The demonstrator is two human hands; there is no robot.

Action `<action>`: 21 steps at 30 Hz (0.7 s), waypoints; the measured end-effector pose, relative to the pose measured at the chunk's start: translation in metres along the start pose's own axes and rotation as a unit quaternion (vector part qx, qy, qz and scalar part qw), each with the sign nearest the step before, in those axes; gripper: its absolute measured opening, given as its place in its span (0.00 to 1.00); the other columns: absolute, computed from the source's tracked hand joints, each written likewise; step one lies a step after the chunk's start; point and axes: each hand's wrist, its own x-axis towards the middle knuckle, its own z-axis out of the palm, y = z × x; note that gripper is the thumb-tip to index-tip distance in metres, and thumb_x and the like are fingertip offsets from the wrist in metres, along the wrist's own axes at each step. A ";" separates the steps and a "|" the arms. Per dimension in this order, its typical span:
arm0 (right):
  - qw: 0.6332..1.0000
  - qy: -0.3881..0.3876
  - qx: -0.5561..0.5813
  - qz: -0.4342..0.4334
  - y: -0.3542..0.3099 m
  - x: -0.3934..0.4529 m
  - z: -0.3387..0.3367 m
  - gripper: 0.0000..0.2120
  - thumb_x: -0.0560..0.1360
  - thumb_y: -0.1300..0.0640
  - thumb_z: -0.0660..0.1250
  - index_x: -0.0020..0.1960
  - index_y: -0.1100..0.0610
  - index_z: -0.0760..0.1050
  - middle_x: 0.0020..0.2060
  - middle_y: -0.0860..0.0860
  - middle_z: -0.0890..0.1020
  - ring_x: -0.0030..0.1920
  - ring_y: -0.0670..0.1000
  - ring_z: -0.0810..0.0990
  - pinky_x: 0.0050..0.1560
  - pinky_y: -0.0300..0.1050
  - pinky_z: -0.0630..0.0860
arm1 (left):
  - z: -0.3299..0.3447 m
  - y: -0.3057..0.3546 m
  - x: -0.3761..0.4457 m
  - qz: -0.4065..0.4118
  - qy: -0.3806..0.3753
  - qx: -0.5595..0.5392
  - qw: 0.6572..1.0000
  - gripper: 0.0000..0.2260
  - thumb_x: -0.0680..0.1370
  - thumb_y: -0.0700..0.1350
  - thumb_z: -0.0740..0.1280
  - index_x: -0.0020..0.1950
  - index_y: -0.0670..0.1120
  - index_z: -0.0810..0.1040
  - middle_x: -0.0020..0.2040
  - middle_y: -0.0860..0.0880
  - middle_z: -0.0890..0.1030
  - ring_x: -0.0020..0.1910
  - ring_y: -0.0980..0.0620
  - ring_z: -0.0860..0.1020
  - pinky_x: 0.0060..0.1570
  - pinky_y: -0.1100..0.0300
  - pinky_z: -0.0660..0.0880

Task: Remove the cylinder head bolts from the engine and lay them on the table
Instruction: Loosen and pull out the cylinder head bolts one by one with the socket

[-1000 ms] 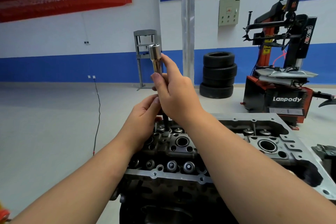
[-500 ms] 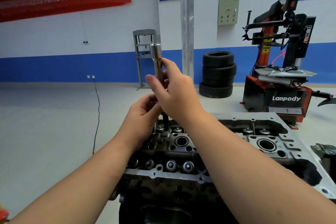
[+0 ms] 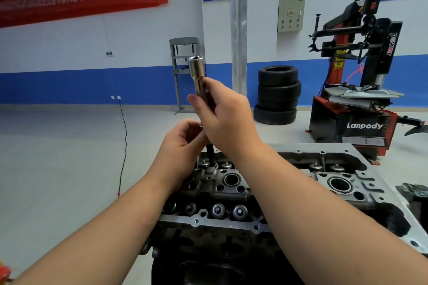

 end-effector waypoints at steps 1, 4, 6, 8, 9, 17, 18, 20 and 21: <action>1.000 -0.007 0.000 0.012 0.000 0.001 0.000 0.14 0.81 0.58 0.66 0.64 0.60 0.76 0.36 0.47 0.79 0.37 0.50 0.77 0.40 0.47 0.75 | 0.000 0.000 0.000 -0.006 0.000 0.006 1.000 0.06 0.82 0.50 0.69 0.53 0.49 0.82 0.43 0.53 0.86 0.41 0.58 0.82 0.43 0.64 0.77; 0.994 -0.058 0.044 0.086 -0.002 0.002 0.000 0.22 0.83 0.56 0.61 0.76 0.58 0.65 0.45 0.52 0.85 0.46 0.53 0.83 0.51 0.53 0.79 | 0.000 0.001 -0.001 -0.032 -0.027 0.008 0.999 0.12 0.87 0.53 0.60 0.61 0.51 0.82 0.51 0.50 0.87 0.52 0.52 0.84 0.55 0.49 0.78; 0.993 -0.071 0.042 0.084 -0.003 0.002 0.000 0.23 0.84 0.54 0.60 0.77 0.58 0.63 0.46 0.53 0.85 0.46 0.53 0.83 0.51 0.55 0.79 | 0.000 0.002 -0.002 -0.034 -0.040 0.001 0.999 0.13 0.87 0.54 0.60 0.63 0.51 0.82 0.53 0.49 0.87 0.54 0.49 0.85 0.58 0.45 0.78; 0.997 -0.062 0.023 0.043 -0.004 0.001 -0.001 0.20 0.82 0.54 0.64 0.71 0.59 0.71 0.41 0.52 0.83 0.41 0.52 0.81 0.46 0.54 0.78 | 0.000 0.003 -0.002 -0.022 -0.029 0.004 0.999 0.12 0.85 0.55 0.64 0.60 0.50 0.83 0.50 0.49 0.87 0.50 0.50 0.85 0.52 0.50 0.79; 0.999 -0.044 0.018 0.024 -0.003 0.001 -0.001 0.16 0.80 0.55 0.67 0.66 0.60 0.75 0.39 0.51 0.81 0.39 0.52 0.79 0.44 0.52 0.77 | 0.000 0.004 -0.002 -0.018 -0.021 0.005 1.000 0.11 0.84 0.55 0.66 0.58 0.49 0.82 0.49 0.49 0.87 0.47 0.51 0.84 0.48 0.54 0.78; 0.994 -0.067 0.032 0.080 -0.003 0.002 0.000 0.22 0.83 0.58 0.61 0.76 0.56 0.65 0.44 0.56 0.84 0.46 0.57 0.83 0.51 0.56 0.78 | 0.001 0.000 -0.001 -0.027 -0.043 0.005 0.999 0.10 0.87 0.49 0.60 0.60 0.52 0.81 0.48 0.54 0.87 0.48 0.57 0.84 0.44 0.67 0.77; 0.993 -0.071 0.034 0.086 -0.002 0.002 0.000 0.23 0.83 0.57 0.61 0.78 0.56 0.63 0.45 0.56 0.84 0.47 0.58 0.83 0.51 0.57 0.78 | 0.000 0.000 -0.001 -0.025 -0.044 0.009 0.999 0.10 0.87 0.48 0.60 0.61 0.51 0.81 0.49 0.54 0.87 0.48 0.57 0.85 0.44 0.67 0.77; 0.996 -0.059 0.027 0.064 -0.003 0.002 -0.001 0.21 0.82 0.56 0.63 0.75 0.57 0.68 0.45 0.53 0.83 0.45 0.55 0.82 0.50 0.55 0.78 | 0.000 0.001 -0.001 -0.013 -0.032 0.010 0.999 0.07 0.86 0.46 0.64 0.59 0.49 0.81 0.47 0.54 0.87 0.46 0.59 0.84 0.43 0.68 0.77; 0.998 -0.046 0.020 0.045 -0.003 0.001 -0.002 0.19 0.81 0.55 0.66 0.71 0.58 0.72 0.43 0.50 0.82 0.44 0.52 0.81 0.49 0.53 0.78 | 0.000 0.001 -0.001 -0.009 -0.024 0.002 1.000 0.05 0.84 0.45 0.66 0.57 0.47 0.81 0.46 0.54 0.87 0.44 0.60 0.84 0.42 0.68 0.76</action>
